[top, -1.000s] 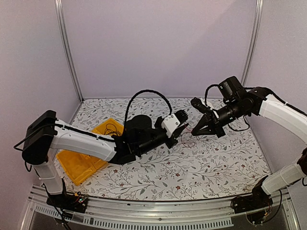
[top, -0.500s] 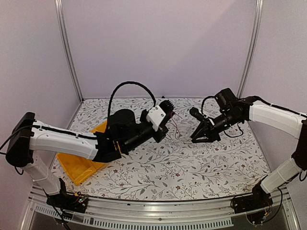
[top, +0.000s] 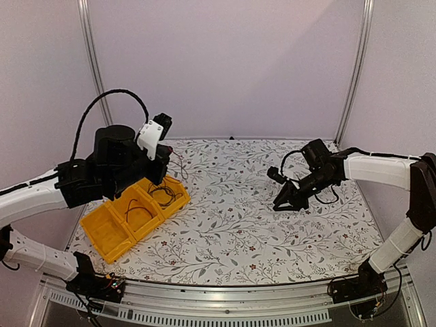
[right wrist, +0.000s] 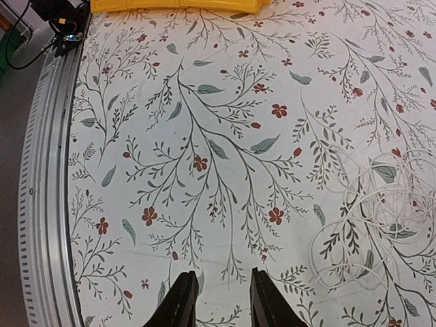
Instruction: Untangle the cables
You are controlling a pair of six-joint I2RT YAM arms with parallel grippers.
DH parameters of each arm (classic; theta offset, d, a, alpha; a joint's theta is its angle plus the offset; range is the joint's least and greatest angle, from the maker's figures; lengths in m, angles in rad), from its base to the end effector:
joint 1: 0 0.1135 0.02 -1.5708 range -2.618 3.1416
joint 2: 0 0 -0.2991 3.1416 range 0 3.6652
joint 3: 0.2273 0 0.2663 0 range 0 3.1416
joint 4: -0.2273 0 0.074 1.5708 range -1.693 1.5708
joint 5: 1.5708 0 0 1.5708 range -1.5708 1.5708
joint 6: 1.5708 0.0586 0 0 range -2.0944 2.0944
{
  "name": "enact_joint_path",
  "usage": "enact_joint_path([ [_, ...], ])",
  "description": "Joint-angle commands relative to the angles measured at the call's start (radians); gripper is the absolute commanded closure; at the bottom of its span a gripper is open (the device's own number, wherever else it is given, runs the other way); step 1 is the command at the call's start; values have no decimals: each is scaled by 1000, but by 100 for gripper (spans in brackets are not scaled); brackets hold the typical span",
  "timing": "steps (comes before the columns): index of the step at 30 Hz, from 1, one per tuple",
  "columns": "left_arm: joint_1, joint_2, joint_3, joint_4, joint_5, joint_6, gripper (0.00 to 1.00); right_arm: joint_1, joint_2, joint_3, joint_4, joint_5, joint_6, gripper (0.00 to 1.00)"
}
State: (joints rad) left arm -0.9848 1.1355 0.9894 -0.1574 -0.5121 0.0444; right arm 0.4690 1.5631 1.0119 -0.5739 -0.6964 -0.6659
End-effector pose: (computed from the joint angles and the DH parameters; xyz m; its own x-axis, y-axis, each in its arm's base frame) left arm 0.1780 -0.2163 0.3689 -0.1443 0.2874 -0.9469 0.4746 0.8598 0.1887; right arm 0.2697 0.1788 0.2205 -0.2663 -0.6662 -0.6965 -0.9639 0.1879 0.1888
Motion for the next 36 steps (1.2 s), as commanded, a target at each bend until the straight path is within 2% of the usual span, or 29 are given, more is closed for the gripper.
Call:
enact_joint_path([
  [1, 80, -70, 45, -436, -36, -159, 100, 0, 2, -15, 43, 62, -3, 69],
  [4, 144, -100, 41, -575, -66, -264, 100, 2, 3, -24, 51, 89, -10, 69],
  [7, 211, -118, 13, -633, -6, -297, 100, 2, 6, -28, 55, 120, -12, 69],
  [13, 345, -80, -19, -612, 32, -286, 100, 5, 3, -31, 59, 123, -12, 69],
  [19, 495, 49, -14, -630, 69, -316, 100, 7, -2, -36, 60, 142, -16, 69],
  [28, 551, 207, -12, -629, 88, -305, 100, 8, -20, -44, 65, 157, -21, 69],
  [36, 565, 215, 13, -665, 100, -306, 100, 7, -20, -47, 68, 170, -24, 69],
])
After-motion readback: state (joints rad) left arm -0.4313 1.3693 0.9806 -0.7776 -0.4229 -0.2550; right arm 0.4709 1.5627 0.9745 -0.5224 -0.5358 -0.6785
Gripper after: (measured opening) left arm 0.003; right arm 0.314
